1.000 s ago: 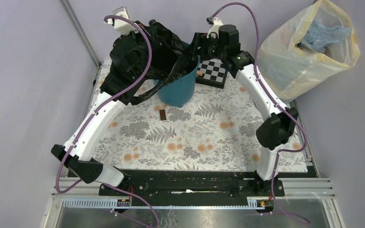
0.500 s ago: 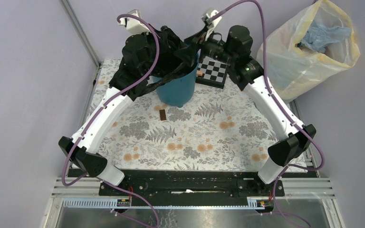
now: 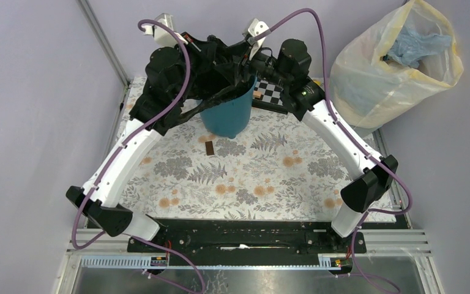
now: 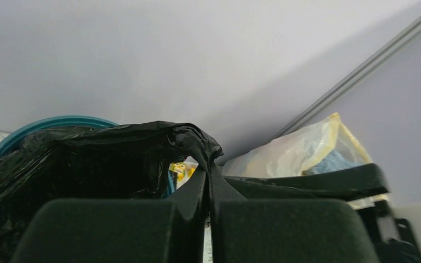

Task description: Put the trash bags into the trash bin

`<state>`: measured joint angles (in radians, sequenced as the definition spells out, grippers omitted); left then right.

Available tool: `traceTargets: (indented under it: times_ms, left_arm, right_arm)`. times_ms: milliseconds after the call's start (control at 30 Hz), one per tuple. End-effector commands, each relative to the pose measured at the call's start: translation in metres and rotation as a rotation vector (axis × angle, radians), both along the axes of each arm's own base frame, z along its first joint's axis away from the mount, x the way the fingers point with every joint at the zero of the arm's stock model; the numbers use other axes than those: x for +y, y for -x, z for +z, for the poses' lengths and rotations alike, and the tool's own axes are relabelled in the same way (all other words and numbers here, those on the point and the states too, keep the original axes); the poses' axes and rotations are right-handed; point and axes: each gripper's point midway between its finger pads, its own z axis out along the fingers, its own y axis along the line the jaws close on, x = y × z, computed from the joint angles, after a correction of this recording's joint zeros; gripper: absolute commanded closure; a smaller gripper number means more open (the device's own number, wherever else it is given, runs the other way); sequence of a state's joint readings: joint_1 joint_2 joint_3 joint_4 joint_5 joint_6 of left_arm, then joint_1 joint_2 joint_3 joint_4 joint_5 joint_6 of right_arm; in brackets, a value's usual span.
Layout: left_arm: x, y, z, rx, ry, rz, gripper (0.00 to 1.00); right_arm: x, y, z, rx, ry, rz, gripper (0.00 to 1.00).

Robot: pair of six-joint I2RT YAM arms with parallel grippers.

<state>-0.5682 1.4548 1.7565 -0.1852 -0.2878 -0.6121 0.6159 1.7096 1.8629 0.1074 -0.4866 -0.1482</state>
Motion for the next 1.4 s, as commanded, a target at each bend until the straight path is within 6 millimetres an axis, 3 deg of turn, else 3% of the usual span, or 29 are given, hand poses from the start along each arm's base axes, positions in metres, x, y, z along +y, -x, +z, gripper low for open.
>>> traceTargets:
  times_ms: [0, 233, 333, 400, 433, 533, 600, 667, 833, 933, 1067, 1233, 1367]
  left_arm:
    - [-0.001, 0.021, 0.027, -0.061, 0.084, -0.076, 1.0]
    - [-0.009, 0.017, 0.021, -0.049, 0.083, -0.102, 1.0]
    - [-0.01, 0.012, 0.015, -0.036, 0.071, -0.09, 1.0]
    - [-0.011, 0.008, 0.011, -0.025, 0.066, -0.085, 1.0]
    - [-0.012, 0.008, 0.011, -0.023, 0.068, -0.09, 1.0]
    - [-0.016, 0.009, 0.012, -0.025, 0.07, -0.11, 1.0]
    - [-0.016, 0.011, 0.014, -0.034, 0.057, -0.118, 0.99]
    - [-0.013, 0.012, 0.016, -0.048, 0.02, -0.111, 0.86]
    - [0.007, 0.021, 0.022, -0.036, -0.066, -0.068, 0.36]
    - [0.02, 0.039, 0.026, -0.032, -0.092, -0.061, 0.2]
    - [0.045, 0.06, 0.02, -0.033, -0.093, -0.002, 0.18]
    - [0.098, 0.068, -0.008, 0.04, -0.146, 0.213, 0.34]
    - [0.125, 0.073, -0.027, 0.114, -0.189, 0.289, 0.3]
  right_arm:
    - [0.007, 0.001, 0.016, -0.11, -0.028, 0.002, 0.33]
    - [0.012, 0.01, 0.018, -0.111, -0.044, 0.032, 0.47]
    - [0.013, 0.013, 0.017, -0.114, -0.052, 0.04, 0.36]
    - [0.012, 0.011, 0.017, -0.112, -0.059, 0.021, 0.34]
    - [0.011, 0.01, 0.017, -0.111, -0.061, 0.014, 0.4]
    - [0.009, 0.005, 0.016, -0.105, -0.061, -0.014, 0.76]
    - [0.007, 0.001, 0.015, -0.092, -0.066, -0.04, 0.91]
    - [0.005, -0.004, 0.013, -0.069, -0.073, -0.069, 1.0]
    - [-0.002, -0.026, -0.006, 0.033, -0.074, -0.179, 1.0]
    - [-0.006, -0.04, -0.017, 0.091, -0.072, -0.224, 1.0]
    - [-0.006, -0.057, -0.032, 0.196, -0.052, -0.225, 1.0]
    - [-0.007, -0.061, -0.04, 0.255, -0.062, -0.213, 1.0]
    - [-0.01, -0.061, -0.045, 0.26, -0.052, -0.202, 1.0]
